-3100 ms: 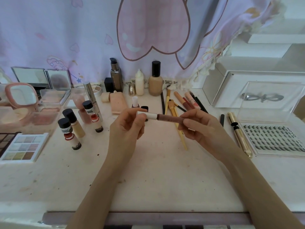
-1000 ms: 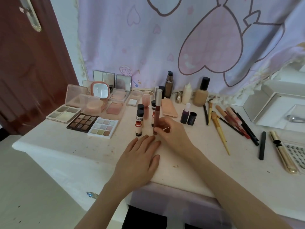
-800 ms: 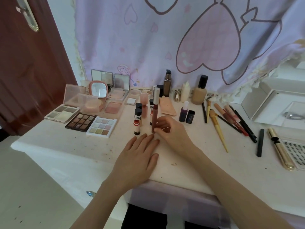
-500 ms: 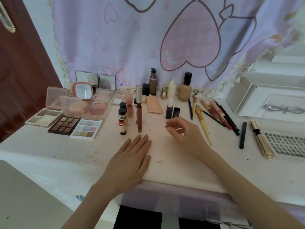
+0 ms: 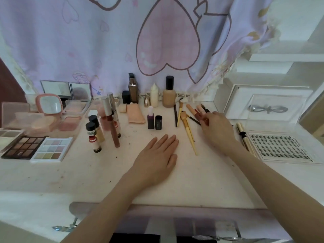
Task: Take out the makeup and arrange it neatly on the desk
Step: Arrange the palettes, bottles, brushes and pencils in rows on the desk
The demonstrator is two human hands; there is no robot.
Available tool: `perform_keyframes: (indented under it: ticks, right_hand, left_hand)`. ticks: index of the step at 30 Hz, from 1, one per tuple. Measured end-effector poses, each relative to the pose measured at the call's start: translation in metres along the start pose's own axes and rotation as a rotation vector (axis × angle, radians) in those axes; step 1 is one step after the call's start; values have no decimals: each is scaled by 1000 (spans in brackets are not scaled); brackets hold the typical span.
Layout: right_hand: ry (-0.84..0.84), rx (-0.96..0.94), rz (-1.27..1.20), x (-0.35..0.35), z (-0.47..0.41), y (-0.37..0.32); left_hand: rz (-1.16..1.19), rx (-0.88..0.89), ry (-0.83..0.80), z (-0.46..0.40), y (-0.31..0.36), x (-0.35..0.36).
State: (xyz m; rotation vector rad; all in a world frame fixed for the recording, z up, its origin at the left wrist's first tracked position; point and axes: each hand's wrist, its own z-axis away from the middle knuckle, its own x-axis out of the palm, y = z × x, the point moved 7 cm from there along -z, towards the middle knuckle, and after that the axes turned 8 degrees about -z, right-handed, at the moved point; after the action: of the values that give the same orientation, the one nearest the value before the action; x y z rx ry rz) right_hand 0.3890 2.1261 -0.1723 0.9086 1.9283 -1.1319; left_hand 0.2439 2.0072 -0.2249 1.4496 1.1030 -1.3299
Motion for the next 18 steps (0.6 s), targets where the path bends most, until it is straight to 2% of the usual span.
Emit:
perform_keyframes:
  ticks: [4,13,15,18]
  right_hand:
    - [-29,22,90,6,-23,-3]
    - [-199,175,112,29,-43,2]
    - [-173,190,86,26,-43,2]
    - [-26,222,-112,8,-39,2]
  left_hand:
    - [19,-2,20,-10,-1,1]
    - [61,7,50,-11,-3,-1]
    - [65,9,49,-10,-3,-1]
    - [73,12,63,-10,-3,-2]
